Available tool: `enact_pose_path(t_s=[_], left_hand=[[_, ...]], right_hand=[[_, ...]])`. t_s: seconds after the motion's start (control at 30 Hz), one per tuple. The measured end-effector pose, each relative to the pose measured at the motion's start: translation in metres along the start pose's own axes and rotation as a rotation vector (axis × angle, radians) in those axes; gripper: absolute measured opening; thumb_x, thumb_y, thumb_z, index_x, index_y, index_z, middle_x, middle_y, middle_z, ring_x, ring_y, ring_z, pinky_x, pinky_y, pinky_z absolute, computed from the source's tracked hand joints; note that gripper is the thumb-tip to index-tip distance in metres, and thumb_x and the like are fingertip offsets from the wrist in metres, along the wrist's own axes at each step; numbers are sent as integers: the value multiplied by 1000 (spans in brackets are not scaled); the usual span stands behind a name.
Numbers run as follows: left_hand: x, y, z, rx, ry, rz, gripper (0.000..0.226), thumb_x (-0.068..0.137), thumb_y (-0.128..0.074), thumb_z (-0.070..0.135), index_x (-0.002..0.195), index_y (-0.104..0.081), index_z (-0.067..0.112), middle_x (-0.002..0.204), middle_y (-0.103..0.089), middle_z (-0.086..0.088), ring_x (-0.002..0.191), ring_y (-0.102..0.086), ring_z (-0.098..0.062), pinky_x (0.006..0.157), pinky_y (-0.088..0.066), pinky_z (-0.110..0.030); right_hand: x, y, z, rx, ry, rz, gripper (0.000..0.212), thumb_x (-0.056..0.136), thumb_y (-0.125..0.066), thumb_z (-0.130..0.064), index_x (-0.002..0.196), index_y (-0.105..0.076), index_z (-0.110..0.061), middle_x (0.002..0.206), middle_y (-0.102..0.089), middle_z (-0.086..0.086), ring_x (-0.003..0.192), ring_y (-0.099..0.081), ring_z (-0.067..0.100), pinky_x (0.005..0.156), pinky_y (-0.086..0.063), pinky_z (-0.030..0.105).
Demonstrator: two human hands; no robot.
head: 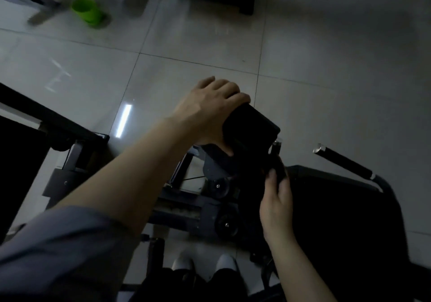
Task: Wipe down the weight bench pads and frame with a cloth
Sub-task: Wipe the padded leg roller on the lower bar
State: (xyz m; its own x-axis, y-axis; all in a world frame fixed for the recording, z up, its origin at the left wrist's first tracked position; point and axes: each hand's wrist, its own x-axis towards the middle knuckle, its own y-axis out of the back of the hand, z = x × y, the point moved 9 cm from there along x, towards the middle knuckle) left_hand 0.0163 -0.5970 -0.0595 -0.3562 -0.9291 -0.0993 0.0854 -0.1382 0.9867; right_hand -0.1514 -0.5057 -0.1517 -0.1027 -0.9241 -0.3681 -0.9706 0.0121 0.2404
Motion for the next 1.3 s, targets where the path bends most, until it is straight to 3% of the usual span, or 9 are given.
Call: enact_pose_path(t_s=[0.17,0.3,0.43,0.53,0.67,0.8,0.9,1.1,1.3], left_hand=[[-11,-1,-19,10,223,22,102,49,-72,71,131,-38,21,125,-44,-9,116,-41,-28,95,-38,-42],[-41,-1,-42,60,443,33,102,53,-42,87,122,-41,12,114,-46,-14,103,-44,-31,85,-39,-41],[-63,-2,-61,-82,515,100,89,64,-20,86,105,-44,11,106,-52,-13,99,-51,-32,78,-36,-37],[-76,-3,-61,-186,576,210,82,64,-27,82,104,-44,13,102,-59,-10,90,-56,-32,67,-29,-30],[-90,-3,-57,-176,678,261,78,63,-26,81,107,-44,19,94,-60,-4,85,-57,-33,65,-26,-30],[-107,-8,-58,-195,830,311,81,60,-28,83,113,-45,24,98,-63,-2,93,-58,-33,69,-28,-30],[-117,-10,-52,-211,883,306,82,60,-29,82,116,-45,24,104,-64,-3,96,-58,-33,69,-30,-31],[-102,-5,-52,-182,775,126,76,65,-31,87,107,-39,24,93,-59,-3,81,-55,-32,65,-33,-32],[-96,-10,-56,-231,891,150,58,66,-42,77,93,-33,27,68,-40,12,72,-41,-21,66,-30,-33]], right_hand=[[9,-8,-37,384,-24,160,27,99,-39,-31,124,-49,-33,116,-56,-16,116,-52,4,95,-40,16],[14,-25,-109,378,259,-42,28,100,-34,-30,124,-47,-34,111,-52,-29,105,-51,-17,90,-43,7],[52,-81,-126,278,170,-316,40,97,-37,-46,128,-53,-26,126,-58,-5,118,-53,10,104,-44,34],[86,-121,-101,60,74,-401,53,85,-43,-60,113,-64,-21,117,-65,5,110,-60,20,101,-45,44],[119,-152,-42,186,-198,-507,60,70,-51,-57,103,-69,-11,105,-70,7,99,-65,23,90,-48,39],[123,-166,32,195,-331,-555,29,80,-53,-50,83,-68,-25,86,-64,-2,80,-61,13,68,-43,29],[113,-165,43,203,-427,-530,29,91,-48,-34,66,-53,-20,60,-50,-3,58,-44,14,54,-31,30],[93,-160,-50,280,-32,-625,18,84,-53,-31,72,-62,-21,74,-63,0,78,-59,20,69,-39,32],[118,-178,30,194,-302,-615,28,92,-48,-27,69,-60,-17,68,-60,3,65,-56,21,65,-38,30]])
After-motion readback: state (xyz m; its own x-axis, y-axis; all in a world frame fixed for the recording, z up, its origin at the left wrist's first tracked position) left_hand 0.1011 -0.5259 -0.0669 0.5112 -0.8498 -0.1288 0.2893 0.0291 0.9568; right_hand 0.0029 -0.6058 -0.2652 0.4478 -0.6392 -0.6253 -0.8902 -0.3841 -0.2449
